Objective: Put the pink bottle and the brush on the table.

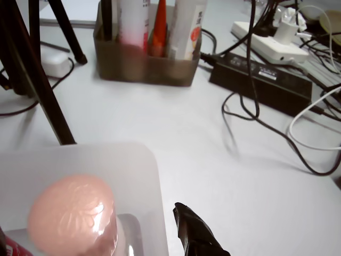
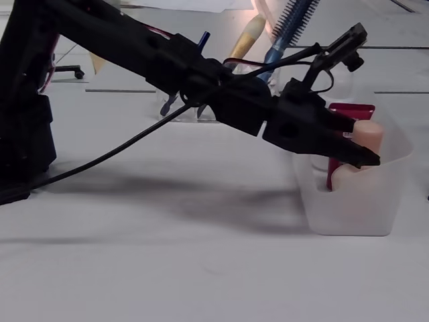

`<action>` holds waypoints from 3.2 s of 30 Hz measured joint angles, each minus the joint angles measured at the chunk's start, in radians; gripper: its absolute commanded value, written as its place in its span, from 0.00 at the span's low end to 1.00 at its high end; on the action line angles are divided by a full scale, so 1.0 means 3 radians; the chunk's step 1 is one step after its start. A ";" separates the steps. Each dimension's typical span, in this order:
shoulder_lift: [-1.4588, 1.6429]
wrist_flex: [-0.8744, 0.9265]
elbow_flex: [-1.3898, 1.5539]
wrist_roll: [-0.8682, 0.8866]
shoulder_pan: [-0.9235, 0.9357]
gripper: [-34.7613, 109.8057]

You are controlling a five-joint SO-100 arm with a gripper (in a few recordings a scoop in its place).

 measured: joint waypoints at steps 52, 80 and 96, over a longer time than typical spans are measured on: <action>-0.0491 -0.0634 -0.0322 -0.0240 -0.0143 0.40; -0.0598 -0.0813 -0.0159 -0.0205 -0.0153 0.24; -0.0348 -0.0435 -0.0153 0.0092 -0.0128 0.24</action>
